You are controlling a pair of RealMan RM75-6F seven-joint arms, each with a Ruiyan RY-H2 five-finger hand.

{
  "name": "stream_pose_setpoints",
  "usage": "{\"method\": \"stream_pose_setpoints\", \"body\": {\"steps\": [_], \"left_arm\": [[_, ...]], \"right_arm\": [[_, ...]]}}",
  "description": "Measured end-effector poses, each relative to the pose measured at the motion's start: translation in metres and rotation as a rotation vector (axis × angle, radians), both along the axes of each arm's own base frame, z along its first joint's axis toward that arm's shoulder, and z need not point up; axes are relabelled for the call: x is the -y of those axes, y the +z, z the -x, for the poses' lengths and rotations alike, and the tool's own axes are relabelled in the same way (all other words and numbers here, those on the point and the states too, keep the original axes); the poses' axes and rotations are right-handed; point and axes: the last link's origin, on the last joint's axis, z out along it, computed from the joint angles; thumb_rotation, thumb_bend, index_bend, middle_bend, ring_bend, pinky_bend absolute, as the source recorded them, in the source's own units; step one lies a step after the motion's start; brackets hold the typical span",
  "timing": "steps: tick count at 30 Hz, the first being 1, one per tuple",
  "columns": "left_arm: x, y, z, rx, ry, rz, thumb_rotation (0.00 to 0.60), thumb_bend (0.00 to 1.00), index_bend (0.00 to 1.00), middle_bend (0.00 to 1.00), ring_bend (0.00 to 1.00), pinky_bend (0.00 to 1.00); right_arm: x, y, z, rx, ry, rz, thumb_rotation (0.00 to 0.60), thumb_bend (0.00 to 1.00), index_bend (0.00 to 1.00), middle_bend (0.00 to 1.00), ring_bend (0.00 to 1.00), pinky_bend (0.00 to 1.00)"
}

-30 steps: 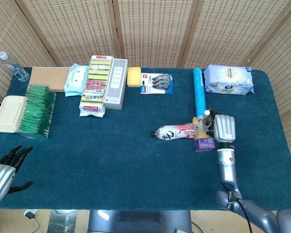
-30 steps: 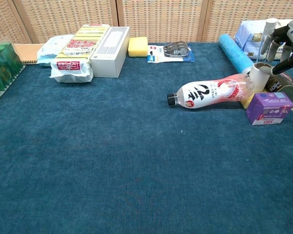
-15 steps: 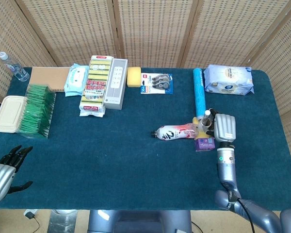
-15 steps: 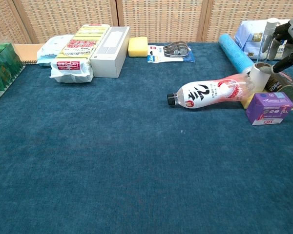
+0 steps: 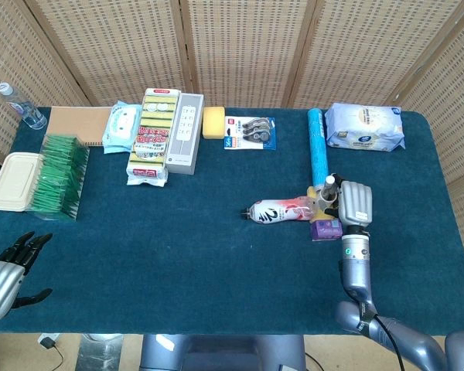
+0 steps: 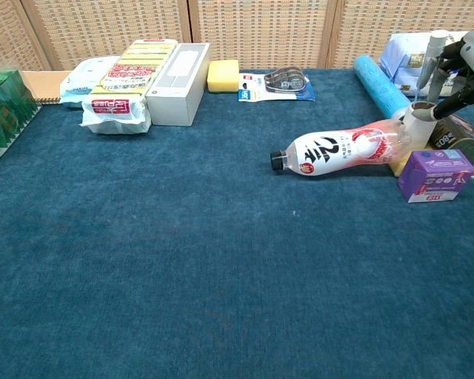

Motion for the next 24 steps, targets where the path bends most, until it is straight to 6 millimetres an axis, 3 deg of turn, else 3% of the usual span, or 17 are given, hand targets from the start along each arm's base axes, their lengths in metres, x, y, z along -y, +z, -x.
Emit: {"method": "stream_pose_setpoints", "body": {"steps": [24], "left_arm": [[-0.0008, -0.0018, -0.0002, -0.006, 0.004, 0.007, 0.600, 0.11, 0.00, 0.16, 0.08, 0.26]], "right_arm": [[0.0043, 0.0043, 0.0017, -0.001, -0.011, 0.024, 0.600, 0.28, 0.56, 0.72, 0.77, 0.78]]}}
